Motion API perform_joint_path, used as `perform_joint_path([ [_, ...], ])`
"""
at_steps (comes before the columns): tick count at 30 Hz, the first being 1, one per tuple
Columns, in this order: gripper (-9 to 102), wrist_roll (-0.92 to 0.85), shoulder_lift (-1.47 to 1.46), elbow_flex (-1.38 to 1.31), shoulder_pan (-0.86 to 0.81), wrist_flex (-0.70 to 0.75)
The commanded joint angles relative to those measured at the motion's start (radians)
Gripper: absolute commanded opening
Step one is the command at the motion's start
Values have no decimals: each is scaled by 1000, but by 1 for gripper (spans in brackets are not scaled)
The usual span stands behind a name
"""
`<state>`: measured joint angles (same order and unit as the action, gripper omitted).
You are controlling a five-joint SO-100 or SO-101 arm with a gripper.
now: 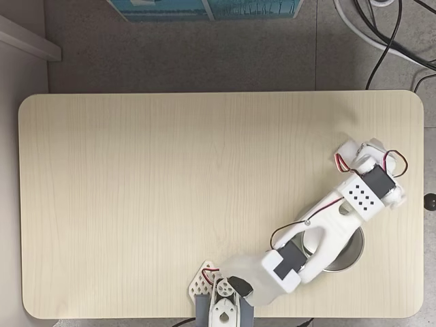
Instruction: Grasp a dressing and put it in the cup.
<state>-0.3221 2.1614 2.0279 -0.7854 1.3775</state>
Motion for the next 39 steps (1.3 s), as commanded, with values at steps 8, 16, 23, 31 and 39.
perform_joint_path([
  [8, 22, -20, 58, 9, 6, -32],
  [16, 0, -9, 61, 11, 15, -32],
  [23, -1, 11, 57, 103, 25, 72],
  [31, -1, 66, 137, 630, 29, 456],
  [39, -1, 74, -83, 535, 29, 457],
])
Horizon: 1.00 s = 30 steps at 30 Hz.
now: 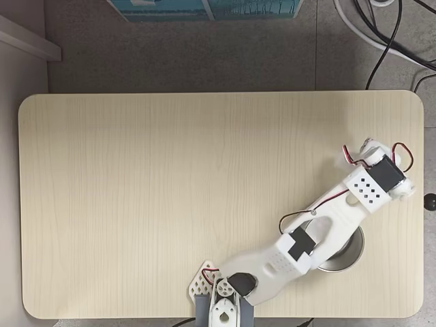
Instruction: Grasp a dressing and put it in the cup.
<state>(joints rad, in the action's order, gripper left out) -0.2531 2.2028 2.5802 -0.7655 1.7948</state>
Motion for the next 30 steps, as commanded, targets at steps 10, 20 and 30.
perform_joint_path([
  [10, -1, -28, -515, -345, 52, 41],
  [20, -1, -143, -934, -689, -41, 41],
  [30, -1, -353, -1123, -942, -196, 37],
])
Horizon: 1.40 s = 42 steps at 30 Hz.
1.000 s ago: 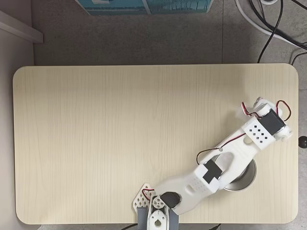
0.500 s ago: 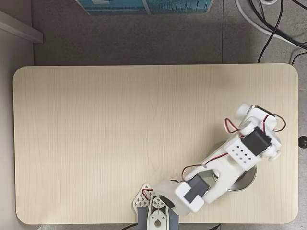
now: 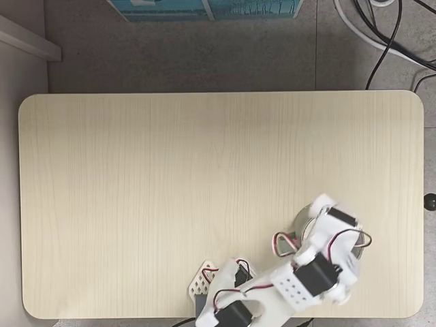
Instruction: Grasp a dressing and put it in the cup.
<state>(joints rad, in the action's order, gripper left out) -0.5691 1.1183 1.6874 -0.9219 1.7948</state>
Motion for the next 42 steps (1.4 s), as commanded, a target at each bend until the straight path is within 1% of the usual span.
perform_joint_path([
  [1, -1, -52, -41, -77, -49, 34],
  [9, -1, -124, -115, -293, -86, -69],
  [20, -1, -170, -18, -278, -163, -114],
  [24, 0, -160, 31, -213, -179, -117],
  [27, 18, -153, 57, -167, -187, -115],
  [31, 24, -152, 84, -129, -192, -104],
  [38, 23, -153, 92, -106, -192, -100],
  [42, 23, -143, 130, -49, -193, -86],
])
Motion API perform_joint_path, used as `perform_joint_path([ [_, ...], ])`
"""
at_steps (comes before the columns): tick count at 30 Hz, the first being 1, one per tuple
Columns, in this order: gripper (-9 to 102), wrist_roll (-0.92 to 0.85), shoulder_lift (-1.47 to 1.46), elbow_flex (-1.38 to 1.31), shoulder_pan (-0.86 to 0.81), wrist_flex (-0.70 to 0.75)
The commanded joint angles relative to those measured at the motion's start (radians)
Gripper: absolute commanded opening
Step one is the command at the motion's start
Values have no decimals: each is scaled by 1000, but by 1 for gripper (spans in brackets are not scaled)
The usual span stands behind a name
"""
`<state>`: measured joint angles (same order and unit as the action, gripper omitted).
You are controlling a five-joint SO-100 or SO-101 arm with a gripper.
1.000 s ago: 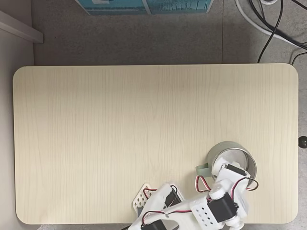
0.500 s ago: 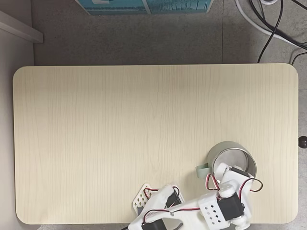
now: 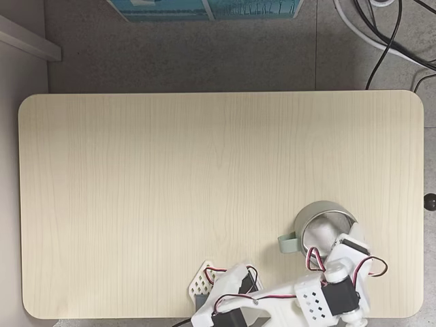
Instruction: Grasp a dressing and put it in the cup.
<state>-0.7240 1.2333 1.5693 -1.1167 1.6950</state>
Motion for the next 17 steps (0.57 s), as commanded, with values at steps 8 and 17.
perform_joint_path([
  [8, 23, 44, 92, 138, 18, 38],
  [17, 22, 80, 120, 132, 51, 15],
])
